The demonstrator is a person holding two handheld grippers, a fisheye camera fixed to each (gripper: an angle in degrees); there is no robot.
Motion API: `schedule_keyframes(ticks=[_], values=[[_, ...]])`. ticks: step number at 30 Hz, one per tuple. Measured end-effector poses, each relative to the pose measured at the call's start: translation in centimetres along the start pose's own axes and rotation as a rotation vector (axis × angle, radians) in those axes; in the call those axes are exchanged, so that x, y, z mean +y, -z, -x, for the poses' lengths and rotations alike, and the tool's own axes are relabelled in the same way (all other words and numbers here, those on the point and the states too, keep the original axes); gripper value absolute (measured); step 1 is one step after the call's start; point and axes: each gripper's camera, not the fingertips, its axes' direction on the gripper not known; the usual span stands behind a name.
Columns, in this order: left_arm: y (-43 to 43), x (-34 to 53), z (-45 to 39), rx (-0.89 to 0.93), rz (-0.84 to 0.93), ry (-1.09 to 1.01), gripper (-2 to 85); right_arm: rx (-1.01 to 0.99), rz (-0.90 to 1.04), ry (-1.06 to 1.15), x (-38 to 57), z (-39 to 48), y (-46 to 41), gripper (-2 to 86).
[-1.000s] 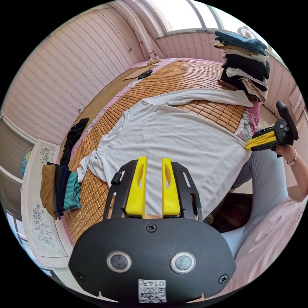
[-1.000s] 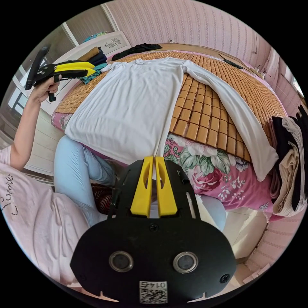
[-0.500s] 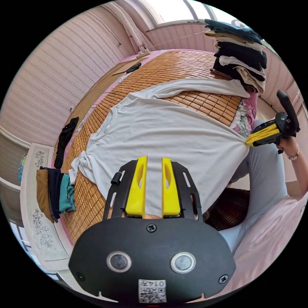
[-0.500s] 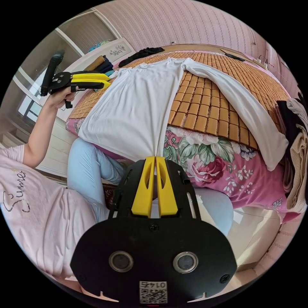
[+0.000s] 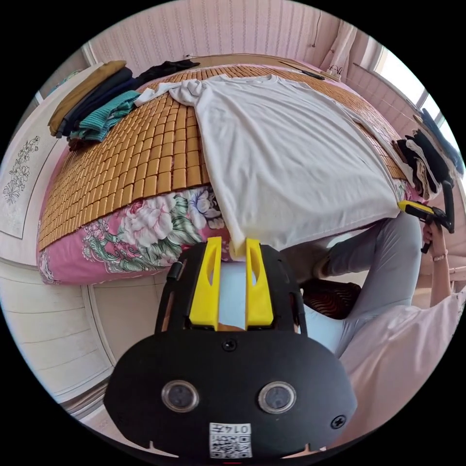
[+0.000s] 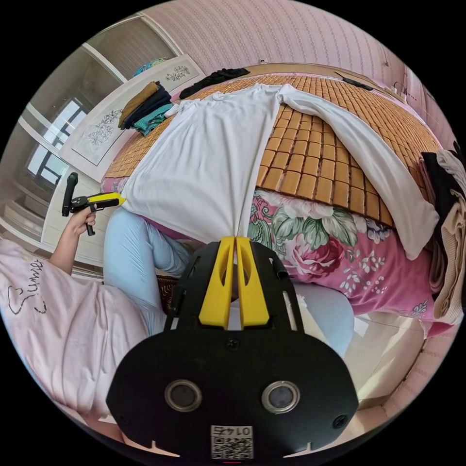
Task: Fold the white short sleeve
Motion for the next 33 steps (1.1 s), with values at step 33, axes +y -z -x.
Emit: schedule_keyframes(ticks=[33], values=[[6.2,-7.6,-9.2,-0.041,-0.153,-0.377,6.5,0.158,-0.109,-0.080,6.3,-1.0,7.9,4.6]])
